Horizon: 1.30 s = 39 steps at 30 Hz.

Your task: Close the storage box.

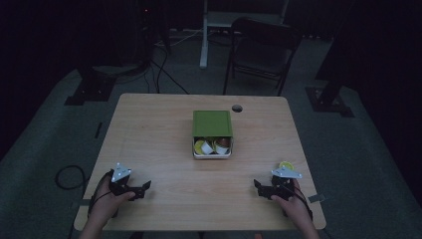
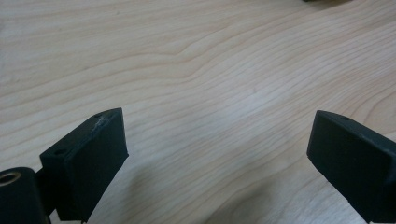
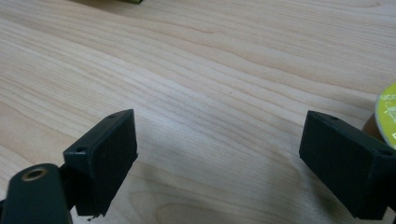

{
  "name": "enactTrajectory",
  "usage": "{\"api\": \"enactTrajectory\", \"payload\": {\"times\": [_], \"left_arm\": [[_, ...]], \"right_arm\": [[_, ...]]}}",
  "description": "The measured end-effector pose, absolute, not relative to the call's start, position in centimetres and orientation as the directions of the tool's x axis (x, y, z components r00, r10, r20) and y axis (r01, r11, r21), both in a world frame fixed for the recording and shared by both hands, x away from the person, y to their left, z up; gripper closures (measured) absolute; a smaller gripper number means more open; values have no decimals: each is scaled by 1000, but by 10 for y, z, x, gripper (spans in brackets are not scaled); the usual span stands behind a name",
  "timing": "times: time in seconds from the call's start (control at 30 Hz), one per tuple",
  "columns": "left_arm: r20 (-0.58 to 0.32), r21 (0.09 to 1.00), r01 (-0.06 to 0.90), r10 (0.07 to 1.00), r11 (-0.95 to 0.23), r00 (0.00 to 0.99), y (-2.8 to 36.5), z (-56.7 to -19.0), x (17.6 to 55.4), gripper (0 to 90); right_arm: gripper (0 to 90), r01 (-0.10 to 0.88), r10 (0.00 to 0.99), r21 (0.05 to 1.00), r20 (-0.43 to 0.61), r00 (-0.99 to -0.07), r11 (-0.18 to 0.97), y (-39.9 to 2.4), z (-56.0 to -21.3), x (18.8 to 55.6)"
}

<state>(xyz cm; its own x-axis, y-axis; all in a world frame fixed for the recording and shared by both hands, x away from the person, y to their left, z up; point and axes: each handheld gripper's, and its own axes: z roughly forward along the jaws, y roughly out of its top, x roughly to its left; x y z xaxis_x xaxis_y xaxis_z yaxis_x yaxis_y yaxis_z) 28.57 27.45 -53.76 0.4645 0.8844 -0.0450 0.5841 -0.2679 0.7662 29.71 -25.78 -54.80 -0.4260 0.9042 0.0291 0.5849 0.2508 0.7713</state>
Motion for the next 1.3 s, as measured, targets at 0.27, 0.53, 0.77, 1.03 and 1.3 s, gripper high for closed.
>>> {"api": "enactTrajectory", "payload": {"times": [0.27, 0.53, 0.77, 1.03, 1.3], "left_arm": [[-39, 756, 610, 913, -240, 407, 282, -540, 282, 52], [-31, 742, 632, 931, -222, 363, 285, -544, 283, 52], [-11, 701, 676, 945, -226, 328, 283, -546, 284, 62], [12, 696, 679, 949, -234, 314, 281, -546, 284, 64], [11, 696, 681, 951, -229, 308, 281, -546, 285, 63]], "right_arm": [[110, 631, 907, 722, 12, -422, 284, -254, -550, 299], [109, 632, 908, 721, 9, -418, 284, -254, -550, 299], [110, 632, 908, 721, 9, -419, 284, -254, -550, 299], [110, 632, 908, 721, 9, -419, 284, -254, -550, 299], [110, 632, 908, 721, 10, -419, 284, -254, -550, 299]]}}
